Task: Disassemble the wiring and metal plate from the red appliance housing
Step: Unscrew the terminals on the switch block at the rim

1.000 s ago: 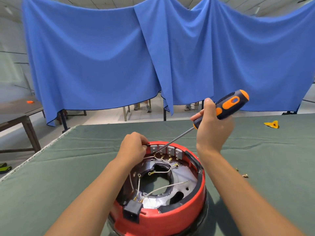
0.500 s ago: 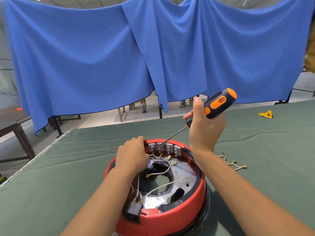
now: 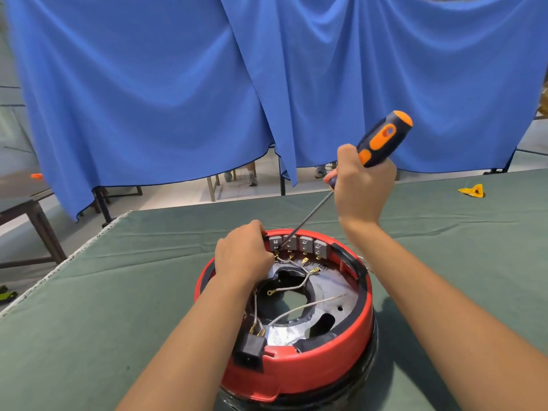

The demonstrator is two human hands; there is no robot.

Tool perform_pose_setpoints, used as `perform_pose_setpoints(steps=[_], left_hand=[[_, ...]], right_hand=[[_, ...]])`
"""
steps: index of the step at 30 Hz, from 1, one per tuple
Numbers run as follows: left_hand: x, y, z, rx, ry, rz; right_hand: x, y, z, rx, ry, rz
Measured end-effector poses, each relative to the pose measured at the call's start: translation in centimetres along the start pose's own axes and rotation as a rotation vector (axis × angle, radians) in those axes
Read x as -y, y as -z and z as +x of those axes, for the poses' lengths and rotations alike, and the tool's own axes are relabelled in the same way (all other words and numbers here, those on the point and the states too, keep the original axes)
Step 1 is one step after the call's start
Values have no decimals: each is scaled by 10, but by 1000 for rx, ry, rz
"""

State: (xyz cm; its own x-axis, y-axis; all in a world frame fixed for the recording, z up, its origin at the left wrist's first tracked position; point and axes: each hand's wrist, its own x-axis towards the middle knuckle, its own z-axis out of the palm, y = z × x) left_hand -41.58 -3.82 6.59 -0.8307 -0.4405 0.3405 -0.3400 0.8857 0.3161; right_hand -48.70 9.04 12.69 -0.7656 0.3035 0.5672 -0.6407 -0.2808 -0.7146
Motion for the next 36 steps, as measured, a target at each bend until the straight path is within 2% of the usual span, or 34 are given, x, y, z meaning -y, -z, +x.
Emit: perform_pose_setpoints(steps=[4, 12, 17, 21, 28, 36], left_hand=[[2, -3, 2, -36, -1, 18], [3, -3, 1, -42, -1, 30], [3, -3, 0, -56, 1, 40], [2, -5, 3, -68, 10, 40], [1, -6, 6, -65, 33, 57], [1, -2, 1, -50, 31, 30]], right_hand=[[-3, -19, 19, 69, -27, -86], [-8, -27, 32, 35, -122, -213], [2, -11, 2, 19, 31, 52], [9, 4, -22, 38, 87, 128], [17, 19, -48, 169, 207, -128], [18, 25, -53, 124, 216, -171]])
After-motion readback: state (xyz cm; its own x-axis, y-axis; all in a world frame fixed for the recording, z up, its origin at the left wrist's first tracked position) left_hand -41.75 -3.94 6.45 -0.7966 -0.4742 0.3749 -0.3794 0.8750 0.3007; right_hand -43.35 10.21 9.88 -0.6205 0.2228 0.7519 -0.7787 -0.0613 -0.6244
